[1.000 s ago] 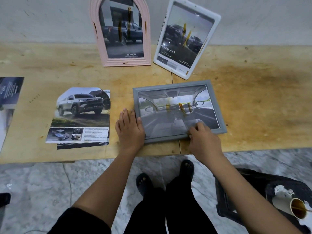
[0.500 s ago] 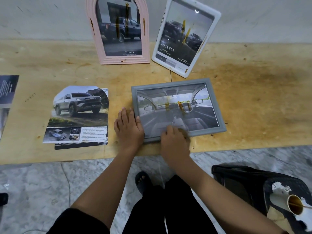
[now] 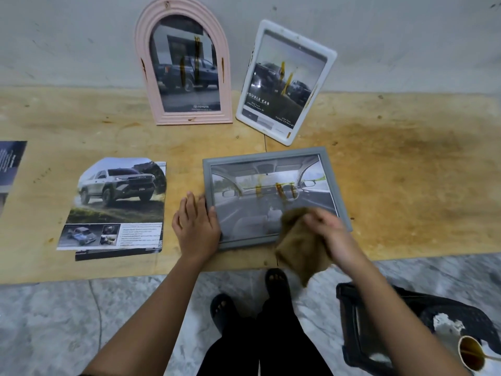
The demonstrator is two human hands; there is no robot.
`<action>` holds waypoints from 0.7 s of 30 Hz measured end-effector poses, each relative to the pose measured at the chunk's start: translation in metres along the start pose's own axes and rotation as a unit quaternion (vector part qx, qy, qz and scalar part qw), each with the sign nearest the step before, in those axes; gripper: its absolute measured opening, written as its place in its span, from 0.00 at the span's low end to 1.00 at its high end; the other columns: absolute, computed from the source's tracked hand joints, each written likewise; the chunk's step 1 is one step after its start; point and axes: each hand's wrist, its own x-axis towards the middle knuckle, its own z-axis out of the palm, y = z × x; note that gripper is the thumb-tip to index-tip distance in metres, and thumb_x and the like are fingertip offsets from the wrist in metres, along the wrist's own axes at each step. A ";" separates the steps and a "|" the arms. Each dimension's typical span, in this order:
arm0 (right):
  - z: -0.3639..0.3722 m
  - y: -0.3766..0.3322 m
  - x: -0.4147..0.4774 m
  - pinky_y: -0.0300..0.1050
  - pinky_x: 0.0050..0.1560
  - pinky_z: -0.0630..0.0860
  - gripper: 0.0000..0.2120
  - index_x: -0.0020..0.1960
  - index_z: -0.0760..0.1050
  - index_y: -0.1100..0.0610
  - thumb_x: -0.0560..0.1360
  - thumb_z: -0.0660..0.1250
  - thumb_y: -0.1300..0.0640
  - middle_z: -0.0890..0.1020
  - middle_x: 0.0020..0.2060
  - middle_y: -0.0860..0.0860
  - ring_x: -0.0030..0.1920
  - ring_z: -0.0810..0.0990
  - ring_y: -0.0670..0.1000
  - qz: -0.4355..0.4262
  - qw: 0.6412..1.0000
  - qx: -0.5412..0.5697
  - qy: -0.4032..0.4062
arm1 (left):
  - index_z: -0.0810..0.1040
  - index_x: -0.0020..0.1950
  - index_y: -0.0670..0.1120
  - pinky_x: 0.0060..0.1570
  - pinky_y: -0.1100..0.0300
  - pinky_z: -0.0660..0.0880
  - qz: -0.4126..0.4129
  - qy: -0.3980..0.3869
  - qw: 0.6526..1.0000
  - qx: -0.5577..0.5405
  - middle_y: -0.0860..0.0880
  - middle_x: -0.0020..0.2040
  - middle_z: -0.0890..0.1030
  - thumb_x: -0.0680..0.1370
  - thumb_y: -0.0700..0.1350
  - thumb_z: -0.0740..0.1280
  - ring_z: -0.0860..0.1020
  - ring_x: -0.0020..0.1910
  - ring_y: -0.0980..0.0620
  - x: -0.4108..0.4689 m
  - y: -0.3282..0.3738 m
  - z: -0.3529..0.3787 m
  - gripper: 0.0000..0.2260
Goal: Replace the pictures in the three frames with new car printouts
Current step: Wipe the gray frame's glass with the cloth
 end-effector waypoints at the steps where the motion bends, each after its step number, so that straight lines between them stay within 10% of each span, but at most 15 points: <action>1: -0.016 -0.001 0.002 0.29 0.43 0.72 0.08 0.54 0.76 0.59 0.76 0.64 0.64 0.81 0.39 0.44 0.38 0.78 0.38 0.001 0.996 0.036 0.077 | 0.65 0.71 0.45 0.71 0.48 0.50 -0.006 -0.001 1.000 0.000 0.46 0.75 0.60 0.77 0.55 0.45 0.54 0.75 0.47 0.000 0.001 0.000 0.27; 5: -0.056 -0.005 0.032 0.41 0.52 0.72 0.09 0.57 0.76 0.55 0.79 0.60 0.58 0.81 0.44 0.46 0.46 0.78 0.42 -0.089 0.971 -0.055 0.213 | 0.66 0.71 0.44 0.72 0.48 0.49 -0.045 0.003 0.999 -0.016 0.45 0.75 0.60 0.76 0.53 0.47 0.55 0.75 0.47 0.001 0.011 0.003 0.27; 11: -0.030 0.036 0.099 0.59 0.73 0.56 0.23 0.72 0.62 0.53 0.79 0.54 0.49 0.66 0.71 0.51 0.73 0.60 0.56 -0.126 0.829 -0.538 0.089 | 0.67 0.71 0.43 0.72 0.46 0.51 -0.048 0.030 0.998 0.024 0.44 0.74 0.63 0.76 0.60 0.44 0.58 0.75 0.46 -0.001 0.015 0.008 0.31; 21: 0.046 0.039 0.116 0.54 0.71 0.55 0.19 0.70 0.67 0.56 0.81 0.54 0.55 0.68 0.71 0.51 0.73 0.61 0.54 -0.069 0.880 -0.405 0.236 | 0.61 0.74 0.45 0.73 0.50 0.43 -0.076 -0.007 0.996 0.049 0.47 0.77 0.55 0.81 0.57 0.47 0.49 0.76 0.49 0.001 0.018 0.006 0.26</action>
